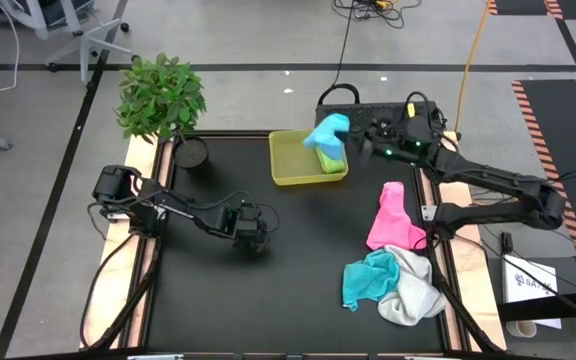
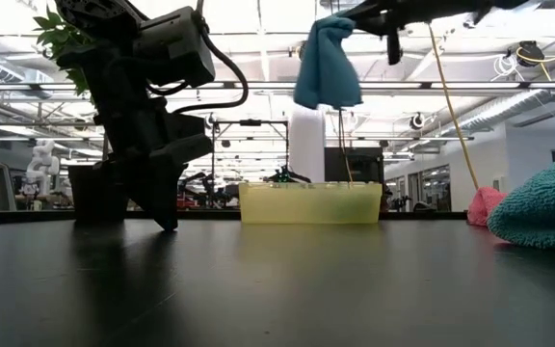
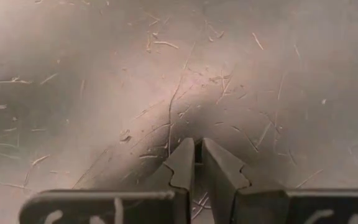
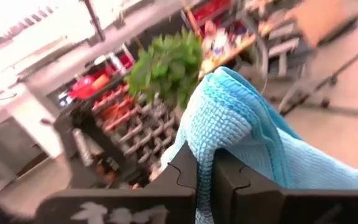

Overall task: Fold microfiber towels
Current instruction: Put the left blue microfiber cloth into the bin

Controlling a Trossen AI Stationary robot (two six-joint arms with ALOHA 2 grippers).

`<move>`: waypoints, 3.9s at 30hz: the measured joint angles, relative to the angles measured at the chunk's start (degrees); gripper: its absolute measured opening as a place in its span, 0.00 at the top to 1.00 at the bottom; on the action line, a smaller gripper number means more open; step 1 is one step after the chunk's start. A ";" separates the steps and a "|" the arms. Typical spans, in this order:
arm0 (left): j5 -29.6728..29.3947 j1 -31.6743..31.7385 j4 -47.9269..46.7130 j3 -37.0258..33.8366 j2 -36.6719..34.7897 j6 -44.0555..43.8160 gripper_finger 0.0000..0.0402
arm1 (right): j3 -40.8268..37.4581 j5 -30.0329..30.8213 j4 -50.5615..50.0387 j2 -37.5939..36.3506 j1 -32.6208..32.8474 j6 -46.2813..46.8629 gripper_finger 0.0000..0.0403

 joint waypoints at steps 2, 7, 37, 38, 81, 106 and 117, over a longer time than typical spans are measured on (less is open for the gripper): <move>-0.19 -0.03 0.05 0.00 0.00 -0.21 0.91 | 0.02 3.13 3.43 2.60 -0.36 -2.22 0.99; -0.29 0.03 0.19 0.00 0.00 -0.23 0.91 | 0.00 10.07 9.15 9.96 -1.26 -5.58 0.99; -0.47 0.08 0.15 0.02 0.00 0.40 0.91 | 0.04 20.46 37.33 36.78 -5.74 -11.15 0.99; -0.47 0.08 0.15 0.03 0.00 0.40 0.91 | 0.04 20.38 39.49 37.24 -6.04 -10.99 0.99; -0.40 0.08 0.13 0.07 -0.02 0.27 0.91 | 0.04 23.63 38.94 37.35 -1.70 -17.12 0.99; -0.29 0.08 0.13 0.07 -0.04 1.91 0.91 | 0.00 25.07 33.99 37.44 -0.84 -15.58 0.99; -0.26 0.08 0.13 0.08 -0.04 1.56 0.91 | 0.00 28.03 38.44 37.44 -1.04 -18.61 0.99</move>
